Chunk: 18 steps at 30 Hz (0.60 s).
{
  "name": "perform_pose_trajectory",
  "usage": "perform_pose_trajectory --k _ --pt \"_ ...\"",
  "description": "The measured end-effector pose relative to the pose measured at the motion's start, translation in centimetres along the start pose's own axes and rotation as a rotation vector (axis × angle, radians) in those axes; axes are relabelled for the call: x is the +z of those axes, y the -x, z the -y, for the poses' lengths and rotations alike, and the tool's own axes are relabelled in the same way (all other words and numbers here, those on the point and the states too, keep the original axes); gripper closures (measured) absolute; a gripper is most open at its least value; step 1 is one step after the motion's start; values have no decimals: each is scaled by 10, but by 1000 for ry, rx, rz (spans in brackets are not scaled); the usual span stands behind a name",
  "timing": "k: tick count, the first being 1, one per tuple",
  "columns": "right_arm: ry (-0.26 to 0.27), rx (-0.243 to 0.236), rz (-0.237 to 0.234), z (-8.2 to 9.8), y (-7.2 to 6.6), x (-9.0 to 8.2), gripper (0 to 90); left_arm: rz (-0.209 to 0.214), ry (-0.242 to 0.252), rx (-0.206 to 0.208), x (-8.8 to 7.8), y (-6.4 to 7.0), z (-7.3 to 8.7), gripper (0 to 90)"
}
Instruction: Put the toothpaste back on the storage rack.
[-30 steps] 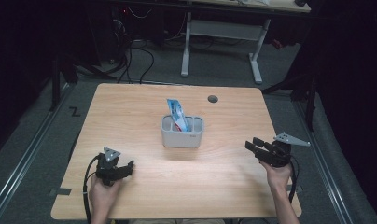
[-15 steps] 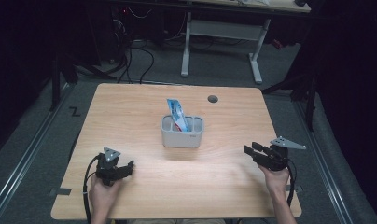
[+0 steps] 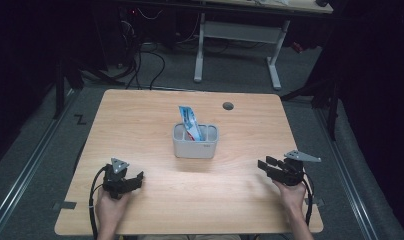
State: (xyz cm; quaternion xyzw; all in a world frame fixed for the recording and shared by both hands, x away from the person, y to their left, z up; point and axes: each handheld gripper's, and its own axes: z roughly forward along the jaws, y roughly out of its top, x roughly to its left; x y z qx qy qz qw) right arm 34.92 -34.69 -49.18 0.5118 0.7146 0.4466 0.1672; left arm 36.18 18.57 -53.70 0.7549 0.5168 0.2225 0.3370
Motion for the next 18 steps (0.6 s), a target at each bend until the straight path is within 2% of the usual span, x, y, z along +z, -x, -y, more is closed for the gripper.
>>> perform_pose_trajectory --k 7,18 --pt "-22 16 0 10 0 7 514 0 0 -1 0 0 0 243" --pt "-51 7 12 21 0 17 514 0 0 -1 0 0 0 242"
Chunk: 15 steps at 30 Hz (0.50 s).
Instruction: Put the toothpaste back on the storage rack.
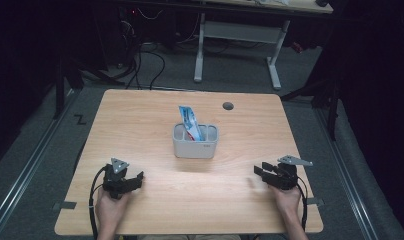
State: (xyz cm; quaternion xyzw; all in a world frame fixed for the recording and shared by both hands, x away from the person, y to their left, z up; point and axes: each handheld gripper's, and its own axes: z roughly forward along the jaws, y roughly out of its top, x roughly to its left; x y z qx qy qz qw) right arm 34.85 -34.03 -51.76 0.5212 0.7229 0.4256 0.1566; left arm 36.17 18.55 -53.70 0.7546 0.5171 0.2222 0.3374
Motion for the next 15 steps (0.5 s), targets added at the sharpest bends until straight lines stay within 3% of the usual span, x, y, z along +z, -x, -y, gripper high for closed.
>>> perform_pose_trajectory --k 15 --pt "-32 -32 41 8 -4 11 512 0 0 0 0 0 0 243"
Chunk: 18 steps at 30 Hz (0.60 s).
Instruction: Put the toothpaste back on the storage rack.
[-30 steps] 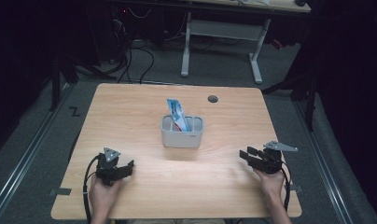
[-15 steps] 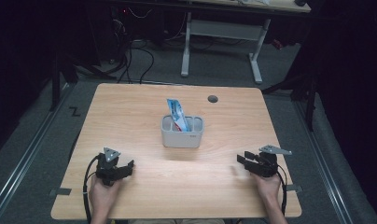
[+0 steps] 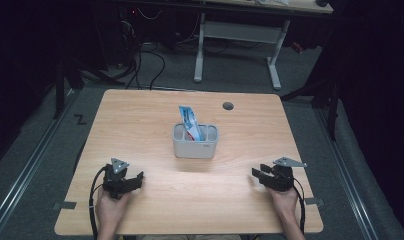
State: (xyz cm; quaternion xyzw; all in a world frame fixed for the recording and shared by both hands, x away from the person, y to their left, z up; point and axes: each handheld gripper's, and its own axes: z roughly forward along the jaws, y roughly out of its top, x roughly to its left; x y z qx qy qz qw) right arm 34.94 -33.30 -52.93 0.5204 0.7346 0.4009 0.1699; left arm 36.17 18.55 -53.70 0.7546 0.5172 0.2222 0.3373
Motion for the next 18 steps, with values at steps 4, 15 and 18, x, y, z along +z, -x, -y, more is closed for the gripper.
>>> perform_pose_trajectory --k 4,15,18 --pt "-8 -6 5 0 -1 1 509 0 0 0 0 0 0 242" --pt "-58 -89 71 -1 -11 5 453 0 0 0 0 0 0 242" --pt "-67 -160 128 0 -18 6 417 0 -1 -2 0 0 0 244"
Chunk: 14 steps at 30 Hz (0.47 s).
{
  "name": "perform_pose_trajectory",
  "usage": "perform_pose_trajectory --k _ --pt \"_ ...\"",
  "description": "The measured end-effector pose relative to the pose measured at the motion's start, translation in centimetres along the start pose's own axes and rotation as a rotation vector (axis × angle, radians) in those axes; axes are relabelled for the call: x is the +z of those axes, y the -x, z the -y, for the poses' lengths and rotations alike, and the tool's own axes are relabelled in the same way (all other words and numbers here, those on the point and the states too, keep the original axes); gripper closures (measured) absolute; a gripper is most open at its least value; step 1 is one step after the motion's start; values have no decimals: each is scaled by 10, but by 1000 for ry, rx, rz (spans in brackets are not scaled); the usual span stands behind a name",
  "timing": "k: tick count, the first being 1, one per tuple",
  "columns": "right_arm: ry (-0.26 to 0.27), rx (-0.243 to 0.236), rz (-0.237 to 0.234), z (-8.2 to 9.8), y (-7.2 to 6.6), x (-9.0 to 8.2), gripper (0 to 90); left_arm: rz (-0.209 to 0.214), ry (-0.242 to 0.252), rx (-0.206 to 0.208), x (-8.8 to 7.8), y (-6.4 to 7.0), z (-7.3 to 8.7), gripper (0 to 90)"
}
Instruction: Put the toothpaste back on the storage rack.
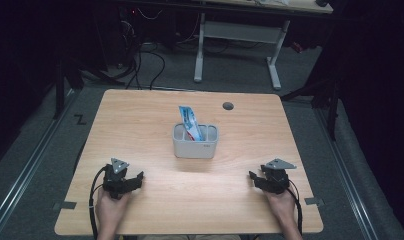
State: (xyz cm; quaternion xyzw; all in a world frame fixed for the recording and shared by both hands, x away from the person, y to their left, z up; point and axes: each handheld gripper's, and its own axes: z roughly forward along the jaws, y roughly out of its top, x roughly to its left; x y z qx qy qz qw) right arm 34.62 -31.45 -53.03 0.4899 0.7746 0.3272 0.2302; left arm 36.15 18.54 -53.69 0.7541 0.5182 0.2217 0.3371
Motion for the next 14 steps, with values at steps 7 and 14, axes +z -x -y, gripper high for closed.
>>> perform_pose_trajectory --k 7,14 --pt "-9 40 19 1 1 0 365 0 0 0 0 0 0 244" --pt "-10 48 22 1 1 -1 359 0 0 0 0 0 0 243"
